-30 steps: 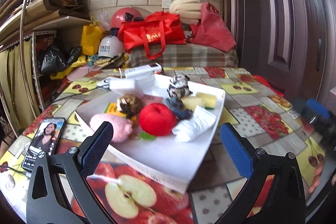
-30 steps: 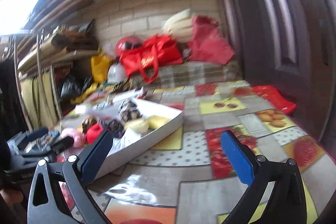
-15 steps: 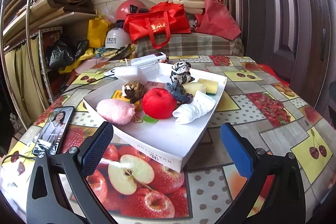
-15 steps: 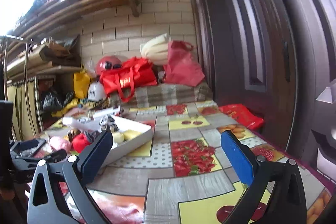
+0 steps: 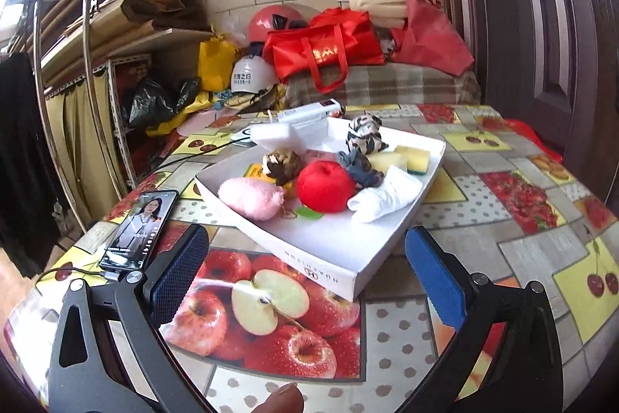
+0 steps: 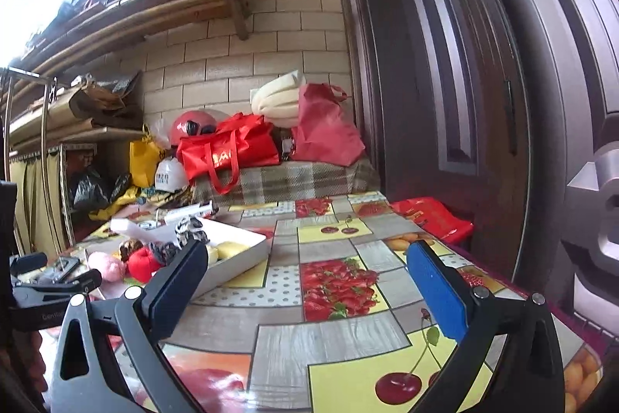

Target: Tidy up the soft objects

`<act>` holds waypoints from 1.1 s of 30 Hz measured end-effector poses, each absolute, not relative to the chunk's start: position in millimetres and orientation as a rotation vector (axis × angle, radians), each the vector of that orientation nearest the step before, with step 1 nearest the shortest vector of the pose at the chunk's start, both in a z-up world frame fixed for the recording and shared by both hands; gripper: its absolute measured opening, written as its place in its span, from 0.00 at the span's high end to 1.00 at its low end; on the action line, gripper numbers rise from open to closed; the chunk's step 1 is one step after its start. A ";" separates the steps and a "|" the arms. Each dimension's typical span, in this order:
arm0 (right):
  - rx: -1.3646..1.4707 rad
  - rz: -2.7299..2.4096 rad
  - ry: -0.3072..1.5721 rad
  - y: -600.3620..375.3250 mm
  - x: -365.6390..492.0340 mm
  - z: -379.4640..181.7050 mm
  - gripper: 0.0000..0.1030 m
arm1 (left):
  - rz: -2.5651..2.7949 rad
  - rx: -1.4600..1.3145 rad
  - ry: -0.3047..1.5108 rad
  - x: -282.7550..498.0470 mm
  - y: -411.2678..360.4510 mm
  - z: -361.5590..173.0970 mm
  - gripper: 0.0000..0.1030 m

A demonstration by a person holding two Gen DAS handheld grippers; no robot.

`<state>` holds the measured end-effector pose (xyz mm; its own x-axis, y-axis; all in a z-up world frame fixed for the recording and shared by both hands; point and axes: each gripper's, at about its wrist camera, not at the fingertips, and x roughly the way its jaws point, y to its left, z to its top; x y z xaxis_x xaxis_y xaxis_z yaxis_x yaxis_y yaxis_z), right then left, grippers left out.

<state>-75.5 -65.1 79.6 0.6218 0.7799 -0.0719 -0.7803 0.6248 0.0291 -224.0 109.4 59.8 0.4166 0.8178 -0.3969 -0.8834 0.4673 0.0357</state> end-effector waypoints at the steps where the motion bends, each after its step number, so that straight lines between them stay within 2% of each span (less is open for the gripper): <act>1: -0.008 0.887 0.087 -65.5 -74.9 79.2 0.00 | 1.075 -0.186 0.397 -223.3 108.7 59.1 0.00; 7: 0.029 0.797 0.104 -74.1 -67.8 79.1 0.00 | 1.094 -0.099 0.471 -209.6 95.6 56.2 0.00; 33: -0.008 0.871 0.105 -73.3 -71.3 78.3 0.00 | 0.985 -0.056 0.503 -195.6 81.6 55.1 0.00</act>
